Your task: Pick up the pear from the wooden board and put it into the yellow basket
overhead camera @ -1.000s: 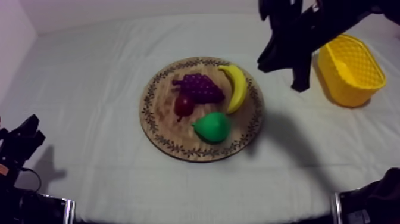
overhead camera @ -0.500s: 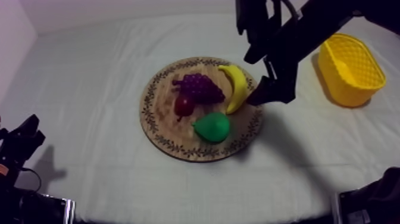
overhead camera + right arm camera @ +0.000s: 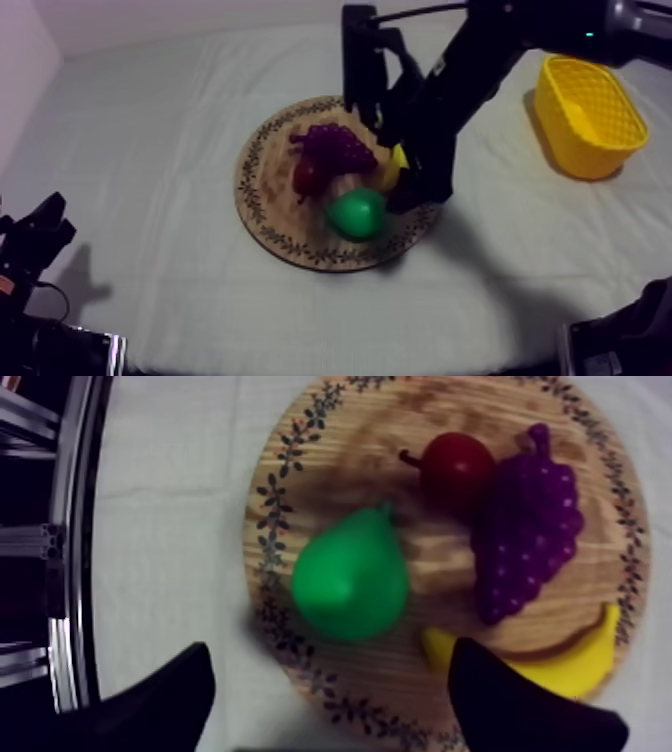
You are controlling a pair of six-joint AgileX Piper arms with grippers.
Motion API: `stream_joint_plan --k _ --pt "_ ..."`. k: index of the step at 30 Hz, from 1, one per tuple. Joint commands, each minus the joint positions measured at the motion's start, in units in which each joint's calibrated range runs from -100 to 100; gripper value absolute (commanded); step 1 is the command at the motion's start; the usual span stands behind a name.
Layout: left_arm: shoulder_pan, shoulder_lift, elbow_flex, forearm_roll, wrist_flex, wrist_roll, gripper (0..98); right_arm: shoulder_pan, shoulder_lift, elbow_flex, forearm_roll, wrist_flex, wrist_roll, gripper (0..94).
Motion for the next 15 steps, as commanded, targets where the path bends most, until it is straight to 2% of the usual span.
stream_joint_plan --k 1,15 --pt "0.00 -0.02 -0.05 -0.01 0.01 -0.01 0.1 -0.34 4.08 -1.28 -0.20 -0.34 -0.07 81.1" --pt "0.00 -0.02 -0.05 -0.01 0.01 -0.01 0.1 -2.07 19.58 -6.09 -0.81 -4.28 -0.06 77.6"
